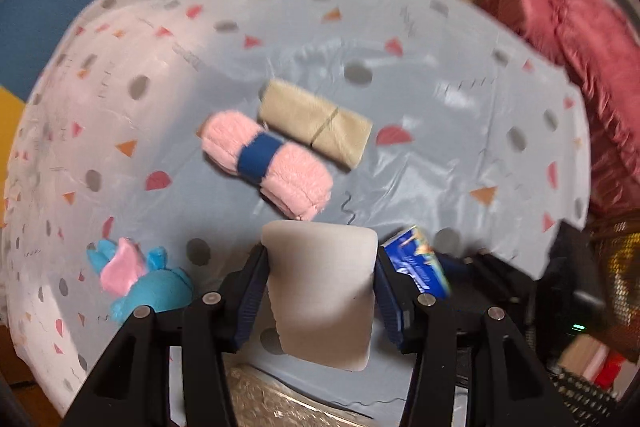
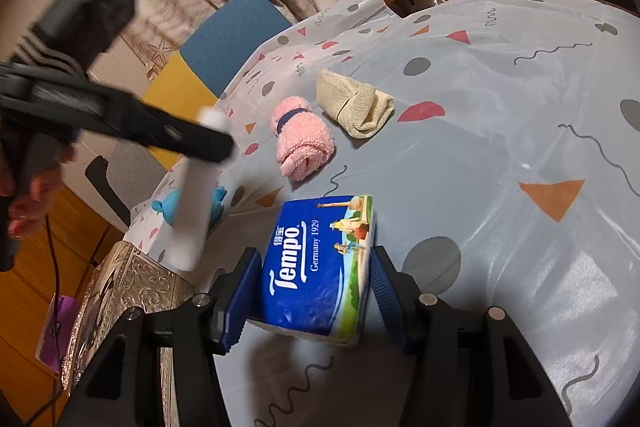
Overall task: Organize soft objects
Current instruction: 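Grasp the white sponge with the left gripper and lift it, then carry the white sponge into the tin and open the left gripper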
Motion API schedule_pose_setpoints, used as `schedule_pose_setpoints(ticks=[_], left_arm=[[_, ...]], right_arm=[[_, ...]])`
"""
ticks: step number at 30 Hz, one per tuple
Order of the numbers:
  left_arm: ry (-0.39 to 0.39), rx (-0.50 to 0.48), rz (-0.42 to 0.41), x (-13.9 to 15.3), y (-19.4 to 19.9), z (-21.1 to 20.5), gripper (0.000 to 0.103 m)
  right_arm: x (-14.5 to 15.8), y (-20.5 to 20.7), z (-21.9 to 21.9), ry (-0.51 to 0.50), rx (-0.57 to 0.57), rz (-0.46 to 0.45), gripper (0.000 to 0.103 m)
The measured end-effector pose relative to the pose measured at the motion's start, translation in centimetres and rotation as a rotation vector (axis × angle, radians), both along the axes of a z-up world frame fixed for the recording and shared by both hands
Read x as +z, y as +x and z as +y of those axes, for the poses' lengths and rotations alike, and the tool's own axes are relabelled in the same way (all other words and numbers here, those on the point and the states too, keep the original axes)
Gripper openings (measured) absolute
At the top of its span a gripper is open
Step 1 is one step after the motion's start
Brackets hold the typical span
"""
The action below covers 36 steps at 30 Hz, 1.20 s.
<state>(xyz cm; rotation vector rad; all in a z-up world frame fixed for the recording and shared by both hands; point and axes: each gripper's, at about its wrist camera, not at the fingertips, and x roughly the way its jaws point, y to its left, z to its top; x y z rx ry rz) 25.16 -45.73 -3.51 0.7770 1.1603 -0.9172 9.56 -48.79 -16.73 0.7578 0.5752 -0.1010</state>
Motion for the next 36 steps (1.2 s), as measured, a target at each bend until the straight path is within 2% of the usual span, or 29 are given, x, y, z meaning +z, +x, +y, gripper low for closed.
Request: schedule_pose_setpoints(ticks=[4,11,15,18,22,26,30,33,36], left_arm=[[-0.117,0.03,0.013,3.8,-1.4,2.8,0.052],[-0.277,0.078,0.045,7.6,-3.1,10.5,0.052],[-0.386,0.131,0.086,11.2,-3.9,16.3,0.052],[-0.467,0.176,0.079,14.2,-4.3,21.7,0.052],[-0.506,0.251,0.027,16.1,-4.2,28.4,0.053],[-0.494,0.361,0.001,15.2,-3.4,35.2,0.053],[-0.428,0.466,-0.025,12.1,-2.9,41.2,0.053],[-0.384,0.533,-0.024,8.3,-2.8,44.8,0.053],[-0.353,0.589,0.033,4.2,-2.5,47.1,0.053]], right_arm=[[0.0,0.0,0.1,-0.002,0.0,0.003,0.055],[0.1,0.1,0.0,-0.004,0.001,0.007,0.055],[0.1,0.1,0.1,-0.005,0.001,0.009,0.055],[0.2,0.2,0.1,-0.008,0.001,0.014,0.055],[0.2,0.2,0.1,-0.009,0.0,0.016,0.055],[0.3,0.3,0.2,-0.017,0.0,0.027,0.055],[0.6,0.5,0.2,-0.016,0.004,0.052,0.055],[0.9,0.4,0.1,0.0,0.005,0.072,0.055],[1.4,-0.5,-0.2,0.058,-0.013,0.063,0.055]])
